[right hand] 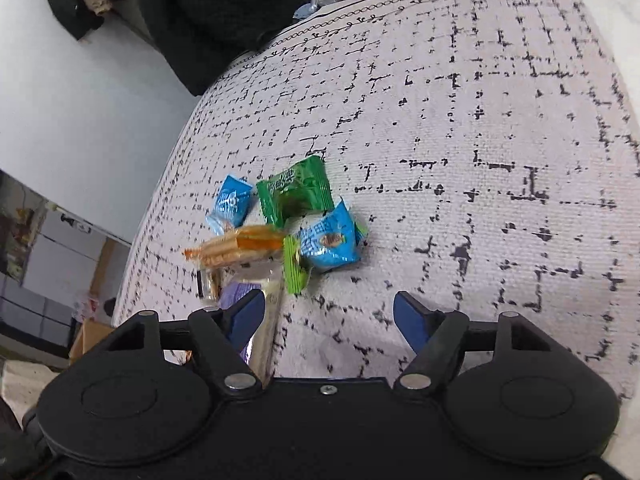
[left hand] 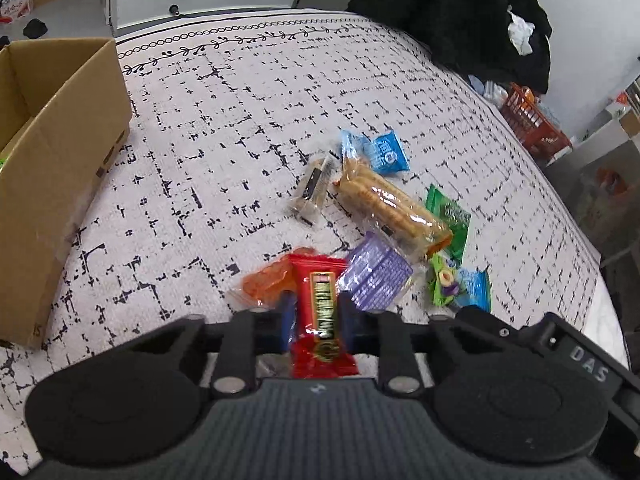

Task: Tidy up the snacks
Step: 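Grasp the red wafer bar with the left tool while the right tool grasps the blue candy, then carry both snacks over the box and open both tools to drop them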

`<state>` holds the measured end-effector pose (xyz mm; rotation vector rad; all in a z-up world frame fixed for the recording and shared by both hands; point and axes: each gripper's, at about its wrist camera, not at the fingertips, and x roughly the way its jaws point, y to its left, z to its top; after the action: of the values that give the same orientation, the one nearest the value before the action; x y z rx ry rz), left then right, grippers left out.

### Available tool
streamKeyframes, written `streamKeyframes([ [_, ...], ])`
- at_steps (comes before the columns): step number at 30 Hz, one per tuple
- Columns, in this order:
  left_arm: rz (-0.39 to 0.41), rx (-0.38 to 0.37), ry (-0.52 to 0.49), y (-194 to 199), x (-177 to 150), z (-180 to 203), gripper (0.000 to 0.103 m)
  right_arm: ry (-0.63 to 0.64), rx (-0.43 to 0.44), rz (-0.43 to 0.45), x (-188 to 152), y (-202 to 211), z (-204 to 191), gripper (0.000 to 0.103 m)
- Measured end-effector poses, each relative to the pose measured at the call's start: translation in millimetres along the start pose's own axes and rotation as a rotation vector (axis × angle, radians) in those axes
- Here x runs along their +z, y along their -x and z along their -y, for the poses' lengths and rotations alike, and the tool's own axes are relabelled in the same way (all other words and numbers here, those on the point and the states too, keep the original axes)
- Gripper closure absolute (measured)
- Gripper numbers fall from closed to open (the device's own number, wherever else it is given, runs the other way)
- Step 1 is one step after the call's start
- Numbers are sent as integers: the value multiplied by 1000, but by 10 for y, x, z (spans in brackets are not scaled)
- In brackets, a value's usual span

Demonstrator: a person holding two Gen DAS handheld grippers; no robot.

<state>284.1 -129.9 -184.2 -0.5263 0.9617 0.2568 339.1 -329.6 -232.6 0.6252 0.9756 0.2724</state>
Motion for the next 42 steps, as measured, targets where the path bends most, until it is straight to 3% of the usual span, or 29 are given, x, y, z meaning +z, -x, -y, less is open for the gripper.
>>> streamKeyframes([
  [13, 25, 10, 3, 55, 116, -89, 84, -9, 12, 55, 72, -157, 32, 36],
  [15, 24, 5, -9, 60, 128, -95, 84, 9, -12, 63, 73, -167, 10, 45],
  [17, 16, 5, -19, 57, 149, -109, 84, 6, -36, 69, 78, -175, 30, 70],
  [20, 17, 2, -15, 85, 182, -156, 84, -13, -31, 76, 70, -125, 53, 73],
  [27, 27, -18, -14, 243, 196, -239, 84, 0, -47, 99, 15, 93, -79, 74],
  [42, 94, -73, -47, 796, 352, -557, 84, 127, 5, 133, -211, 463, -881, 74],
])
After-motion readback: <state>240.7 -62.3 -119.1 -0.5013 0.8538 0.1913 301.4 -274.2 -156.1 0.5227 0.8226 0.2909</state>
